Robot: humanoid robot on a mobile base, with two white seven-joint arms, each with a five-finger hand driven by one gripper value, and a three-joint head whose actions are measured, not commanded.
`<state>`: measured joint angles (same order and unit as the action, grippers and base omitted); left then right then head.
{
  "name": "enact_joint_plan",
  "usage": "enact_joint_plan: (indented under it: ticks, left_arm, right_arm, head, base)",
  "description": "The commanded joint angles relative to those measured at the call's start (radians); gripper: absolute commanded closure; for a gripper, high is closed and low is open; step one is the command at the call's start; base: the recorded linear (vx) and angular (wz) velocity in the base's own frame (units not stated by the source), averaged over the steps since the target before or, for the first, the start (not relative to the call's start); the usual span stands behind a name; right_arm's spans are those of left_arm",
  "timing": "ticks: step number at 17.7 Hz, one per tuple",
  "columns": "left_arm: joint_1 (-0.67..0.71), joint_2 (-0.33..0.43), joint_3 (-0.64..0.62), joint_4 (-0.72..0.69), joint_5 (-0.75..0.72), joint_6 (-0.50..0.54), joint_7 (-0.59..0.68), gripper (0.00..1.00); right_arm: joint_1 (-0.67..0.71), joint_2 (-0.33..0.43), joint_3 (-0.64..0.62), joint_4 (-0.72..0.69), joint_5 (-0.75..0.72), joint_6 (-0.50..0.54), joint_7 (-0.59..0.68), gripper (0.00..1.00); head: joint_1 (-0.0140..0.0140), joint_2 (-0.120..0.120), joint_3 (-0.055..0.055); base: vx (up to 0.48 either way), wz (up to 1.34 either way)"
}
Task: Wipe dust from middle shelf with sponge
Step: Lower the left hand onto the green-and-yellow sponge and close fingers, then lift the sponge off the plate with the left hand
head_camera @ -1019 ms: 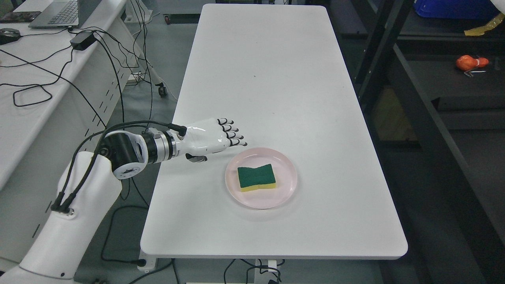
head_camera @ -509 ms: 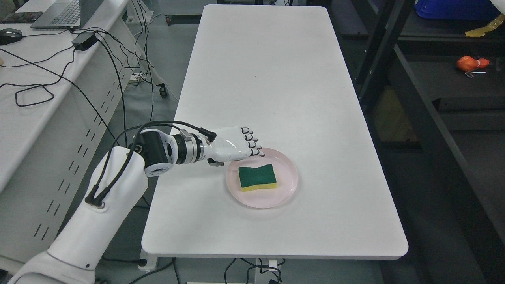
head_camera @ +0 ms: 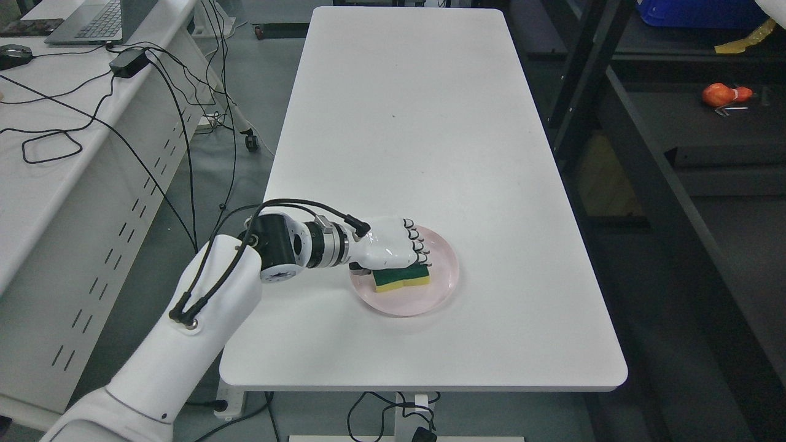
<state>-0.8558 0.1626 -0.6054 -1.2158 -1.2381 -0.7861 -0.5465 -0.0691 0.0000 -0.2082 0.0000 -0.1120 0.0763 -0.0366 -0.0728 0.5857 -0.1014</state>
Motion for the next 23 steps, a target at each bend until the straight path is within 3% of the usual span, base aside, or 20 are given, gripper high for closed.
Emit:
enact_joint_plan:
  ticks: [1, 4, 10, 13, 15, 18, 20, 23]
  left_arm:
    - [0.041, -0.043, -0.030, 0.004, -0.001, 0.001, -0.018, 0.22]
    - [0.049, -0.038, 0.016, -0.001, 0.005, 0.001, -0.029, 0.34]
    - [0.092, -0.040, 0.280, 0.005, 0.092, 0.001, -0.035, 0.64]
    - [0.138, -0.026, 0.396, 0.044, 0.314, 0.001, -0.038, 0.86]
    - [0.147, -0.029, 0.485, 0.079, 0.592, 0.001, -0.097, 1.00]
    - [0.147, -0.066, 0.617, 0.094, 0.788, 0.001, -0.122, 1.00]
    - [0.142, -0.144, 0.726, 0.091, 0.902, 0.001, -0.122, 1.00]
    - [0.150, -0.145, 0.793, 0.088, 1.107, 0.024, -0.115, 1.00]
  right_arm:
    - [0.000, -0.017, 0.001, -0.017, -0.001, 0.000, 0.000, 0.00]
    - [0.000, -0.017, 0.001, -0.017, 0.000, 0.000, 0.000, 0.00]
    - [0.000, -0.017, 0.000, -0.017, 0.000, 0.000, 0.000, 0.00]
    - [0.000, -0.017, 0.000, -0.017, 0.000, 0.000, 0.000, 0.00]
    - [0.000, -0.017, 0.001, -0.017, 0.000, 0.000, 0.000, 0.00]
    - [0.000, -0.017, 0.001, -0.017, 0.000, 0.000, 0.000, 0.00]
    - [0.000, -0.017, 0.000, -0.017, 0.000, 0.000, 0.000, 0.00]
    - [0.000, -0.017, 0.000, -0.017, 0.000, 0.000, 0.000, 0.00]
  head:
    - [0.0000, 0.000, 0.000]
    - [0.0000, 0.000, 0.000]
    - [0.0000, 0.000, 0.000]
    - [0.0000, 0.000, 0.000]
    - [0.0000, 0.000, 0.000]
    - [0.0000, 0.000, 0.000]
    - [0.0000, 0.000, 0.000]
    - [0.0000, 0.000, 0.000]
  base:
    - [-0.052, 0.00]
    - [-0.059, 0.00]
    - [-0.039, 0.00]
    - [-0.005, 0.00]
    - [0.000, 0.00]
    - [-0.004, 0.00]
    - [-0.021, 0.00]
    - [-0.029, -0.03]
